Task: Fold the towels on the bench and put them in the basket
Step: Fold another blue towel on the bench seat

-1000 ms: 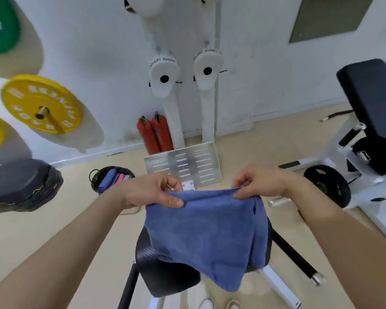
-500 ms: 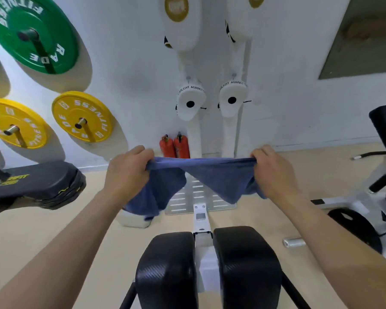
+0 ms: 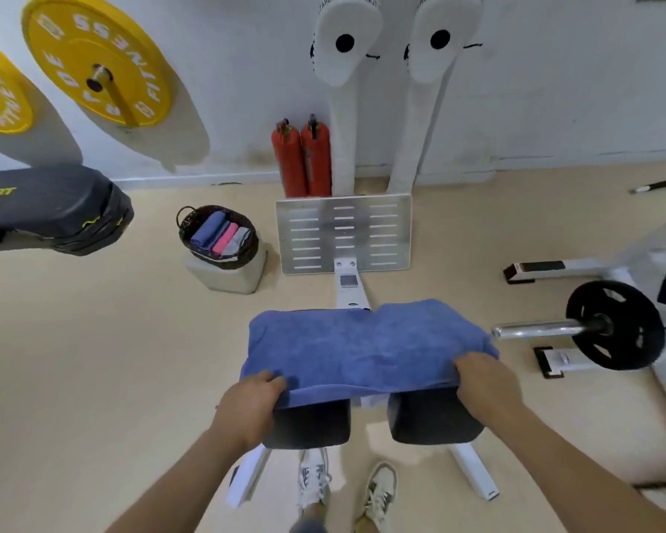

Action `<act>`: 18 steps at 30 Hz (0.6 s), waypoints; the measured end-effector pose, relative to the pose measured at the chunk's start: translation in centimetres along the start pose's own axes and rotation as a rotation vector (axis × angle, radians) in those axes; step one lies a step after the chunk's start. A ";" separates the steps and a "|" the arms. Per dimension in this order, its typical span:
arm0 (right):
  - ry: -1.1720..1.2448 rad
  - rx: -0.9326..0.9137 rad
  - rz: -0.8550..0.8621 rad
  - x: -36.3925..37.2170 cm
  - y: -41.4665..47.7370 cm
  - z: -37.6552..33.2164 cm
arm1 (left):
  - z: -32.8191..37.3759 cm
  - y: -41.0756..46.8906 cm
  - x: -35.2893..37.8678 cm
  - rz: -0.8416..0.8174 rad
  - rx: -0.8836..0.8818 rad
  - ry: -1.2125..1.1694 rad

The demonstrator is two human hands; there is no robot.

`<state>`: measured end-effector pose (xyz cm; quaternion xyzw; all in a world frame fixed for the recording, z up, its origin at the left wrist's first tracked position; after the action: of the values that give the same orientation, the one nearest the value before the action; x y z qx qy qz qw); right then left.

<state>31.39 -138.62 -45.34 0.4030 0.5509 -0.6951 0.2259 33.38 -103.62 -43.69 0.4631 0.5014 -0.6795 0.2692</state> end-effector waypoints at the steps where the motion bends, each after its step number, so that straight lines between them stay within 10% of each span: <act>1: -0.048 0.050 -0.119 1.1 -0.2 0.2 | 0.1 -0.3 0.8 -0.032 0.014 -0.030; 6: -0.027 0.147 -0.243 0.9 -2.3 -1.4 | 0.7 -1.6 2.9 -0.081 0.146 -0.133; 9: 0.173 0.363 -0.015 -3.0 -1.8 -4.5 | 0.9 -2.6 2.7 -0.054 0.230 -0.125; 14: 0.276 -0.537 -0.010 -2.7 -3.0 -20.5 | 2.1 -4.2 2.8 -0.016 0.348 -0.015; 18: 0.306 -0.677 -0.063 -2.8 -1.7 -30.5 | 1.5 -4.6 3.5 0.037 0.293 -0.255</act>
<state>41.19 -109.52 -44.18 0.3878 0.7890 -0.4118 0.2399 27.55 -103.04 -44.71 0.4166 0.3501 -0.7934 0.2728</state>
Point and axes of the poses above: each hand's wrist, its own y-axis towards the middle knuckle, its own x-axis out of the palm, z = x × y, the point moved 8 cm from there along y, towards the middle knuckle, and after that the axes turned 1 degree about y, right-handed, at the moved point
